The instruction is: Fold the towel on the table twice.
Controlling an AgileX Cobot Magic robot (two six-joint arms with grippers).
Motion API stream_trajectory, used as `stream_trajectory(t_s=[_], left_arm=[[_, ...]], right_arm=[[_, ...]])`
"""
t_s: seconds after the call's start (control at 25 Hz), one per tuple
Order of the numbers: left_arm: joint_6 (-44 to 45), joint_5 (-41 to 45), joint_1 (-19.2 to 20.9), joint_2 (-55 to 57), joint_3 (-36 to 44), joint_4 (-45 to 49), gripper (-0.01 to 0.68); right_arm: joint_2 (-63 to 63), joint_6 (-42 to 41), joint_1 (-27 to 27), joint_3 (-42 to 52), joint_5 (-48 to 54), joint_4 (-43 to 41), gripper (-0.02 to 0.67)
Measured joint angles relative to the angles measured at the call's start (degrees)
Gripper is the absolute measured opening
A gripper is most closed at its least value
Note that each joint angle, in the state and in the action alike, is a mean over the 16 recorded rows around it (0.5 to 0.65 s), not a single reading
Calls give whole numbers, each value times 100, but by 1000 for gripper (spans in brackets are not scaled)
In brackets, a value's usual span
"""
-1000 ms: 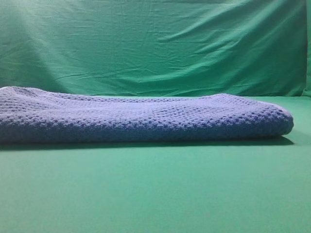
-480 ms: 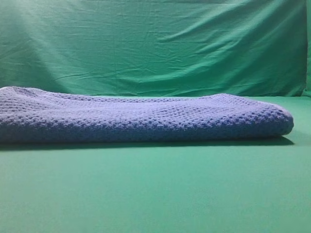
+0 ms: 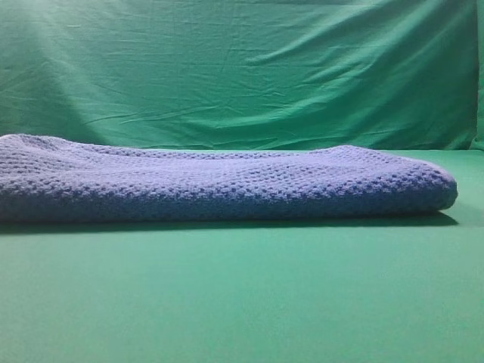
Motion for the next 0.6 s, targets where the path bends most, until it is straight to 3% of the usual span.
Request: stream_trajectory(t_s=[0.6], left_arm=[[0, 0, 0, 0, 0, 0, 0]], right_arm=[[0, 0, 0, 0, 0, 0, 48]])
